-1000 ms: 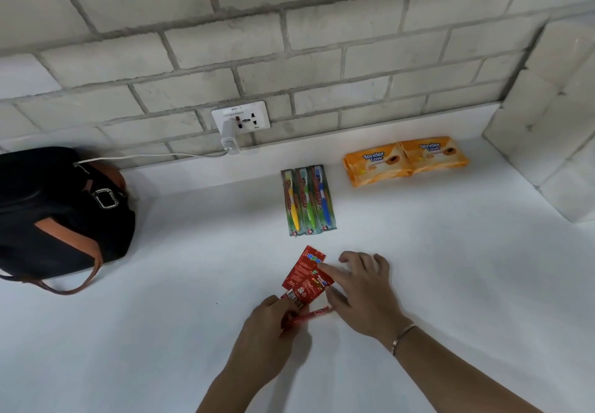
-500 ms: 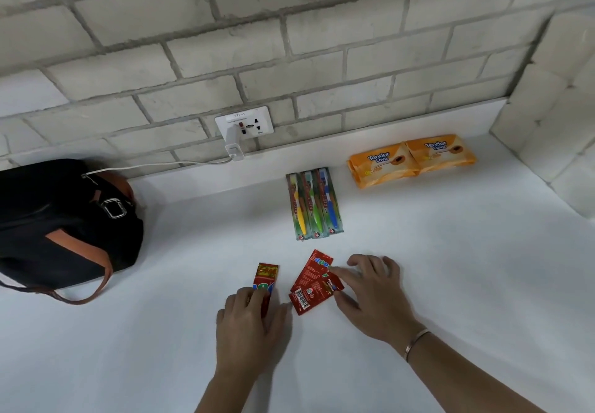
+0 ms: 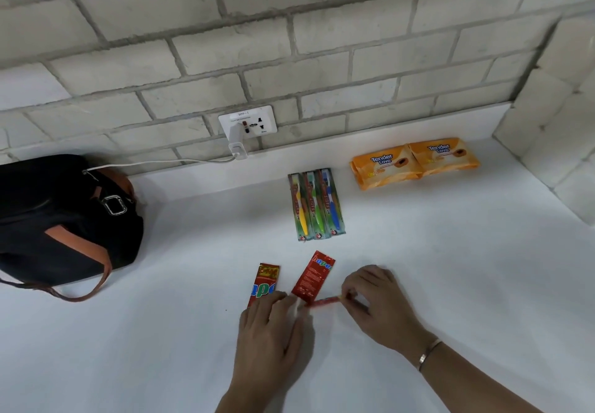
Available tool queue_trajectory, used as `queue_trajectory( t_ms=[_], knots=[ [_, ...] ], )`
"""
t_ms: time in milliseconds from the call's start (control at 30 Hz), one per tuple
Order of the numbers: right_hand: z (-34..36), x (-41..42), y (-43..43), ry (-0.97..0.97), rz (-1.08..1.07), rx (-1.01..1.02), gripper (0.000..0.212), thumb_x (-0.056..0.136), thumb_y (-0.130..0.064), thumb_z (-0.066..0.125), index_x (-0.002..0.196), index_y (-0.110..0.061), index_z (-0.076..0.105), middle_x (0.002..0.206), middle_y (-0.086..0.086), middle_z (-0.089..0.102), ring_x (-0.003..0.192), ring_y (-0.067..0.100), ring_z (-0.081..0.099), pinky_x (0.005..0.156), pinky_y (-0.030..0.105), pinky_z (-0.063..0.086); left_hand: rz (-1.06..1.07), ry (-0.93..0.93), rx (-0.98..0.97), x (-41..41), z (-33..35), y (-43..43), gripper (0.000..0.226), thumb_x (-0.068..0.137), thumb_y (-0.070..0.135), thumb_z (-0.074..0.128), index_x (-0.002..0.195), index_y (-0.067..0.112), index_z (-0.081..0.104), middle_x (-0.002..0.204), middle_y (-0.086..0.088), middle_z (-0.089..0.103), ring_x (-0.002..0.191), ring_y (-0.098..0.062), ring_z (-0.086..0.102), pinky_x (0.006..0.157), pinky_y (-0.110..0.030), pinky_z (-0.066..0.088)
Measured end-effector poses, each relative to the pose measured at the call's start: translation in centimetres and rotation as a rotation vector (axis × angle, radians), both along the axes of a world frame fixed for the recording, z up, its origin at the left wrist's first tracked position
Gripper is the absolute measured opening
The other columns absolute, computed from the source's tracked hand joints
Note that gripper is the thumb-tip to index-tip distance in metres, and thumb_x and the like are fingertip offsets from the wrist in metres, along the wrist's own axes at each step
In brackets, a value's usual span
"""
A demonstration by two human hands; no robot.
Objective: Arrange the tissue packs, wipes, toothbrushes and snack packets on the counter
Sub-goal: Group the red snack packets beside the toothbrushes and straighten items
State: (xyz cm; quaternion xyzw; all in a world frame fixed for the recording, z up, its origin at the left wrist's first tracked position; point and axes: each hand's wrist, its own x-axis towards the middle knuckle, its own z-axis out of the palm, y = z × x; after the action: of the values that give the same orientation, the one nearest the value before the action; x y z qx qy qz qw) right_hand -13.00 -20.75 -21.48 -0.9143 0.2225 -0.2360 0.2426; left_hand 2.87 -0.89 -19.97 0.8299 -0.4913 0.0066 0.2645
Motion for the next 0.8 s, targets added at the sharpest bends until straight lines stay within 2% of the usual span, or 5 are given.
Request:
queue_trajectory(
  t_ms=[167,300,500,633,800],
  knots=[
    [-1.1,-0.3,0.5,-0.15,0.128,-0.135,0.014,0.099,-0.024,0.059,0.089,-0.019,0.067,0.099,-0.01,0.071,0.093,0.008,0.062,0.081,0.029,0.055,-0.088,0.153,0.05,-0.5,-0.5,-1.1,0.047,0.089,0.054,0.068,0.131,0.033,0.062,0.138,0.007,0.062,0.124,-0.012,0.059,0.093,-0.035,0.059],
    [-1.0,-0.6,0.6,-0.272,0.119,-0.136,0.036,0.107,-0.036,0.051,0.088,-0.012,0.07,0.104,-0.002,0.075,0.098,0.009,0.068,0.089,0.02,0.055,-0.121,0.494,0.037,-0.9,1.1,-1.6,0.04,0.093,0.065,0.061,0.127,0.043,0.064,0.131,0.028,0.06,0.127,0.0,0.055,0.093,-0.015,0.052],
    [-1.7,-0.7,0.4,-0.227,0.066,0.002,0.014,0.104,-0.033,0.056,0.105,-0.022,0.064,0.116,-0.002,0.074,0.109,0.005,0.065,0.087,0.025,0.059,0.072,0.95,0.023,-0.8,1.6,-3.2,0.025,0.098,0.024,0.069,0.116,0.039,0.062,0.119,0.018,0.067,0.106,0.007,0.066,0.082,-0.023,0.061],
    [-1.0,0.1,0.0,-0.003,-0.059,0.093,0.024,0.09,-0.027,0.076,0.112,-0.021,0.069,0.13,-0.005,0.063,0.122,0.01,0.053,0.097,0.029,0.054,0.227,0.944,-0.12,0.0,1.8,-3.3,0.019,0.096,0.022,0.072,0.11,0.035,0.068,0.112,0.013,0.072,0.104,-0.009,0.07,0.08,-0.028,0.062],
    [0.1,0.7,0.3,0.183,-0.008,-0.003,0.047,0.094,-0.054,0.054,0.136,-0.031,0.06,0.146,-0.01,0.052,0.136,0.011,0.044,0.111,0.031,0.039,0.539,0.718,-0.326,5.6,2.1,-3.1,0.009,0.098,0.02,0.068,0.1,0.028,0.071,0.093,0.012,0.076,0.088,-0.012,0.072,0.075,-0.032,0.058]
  ],
)
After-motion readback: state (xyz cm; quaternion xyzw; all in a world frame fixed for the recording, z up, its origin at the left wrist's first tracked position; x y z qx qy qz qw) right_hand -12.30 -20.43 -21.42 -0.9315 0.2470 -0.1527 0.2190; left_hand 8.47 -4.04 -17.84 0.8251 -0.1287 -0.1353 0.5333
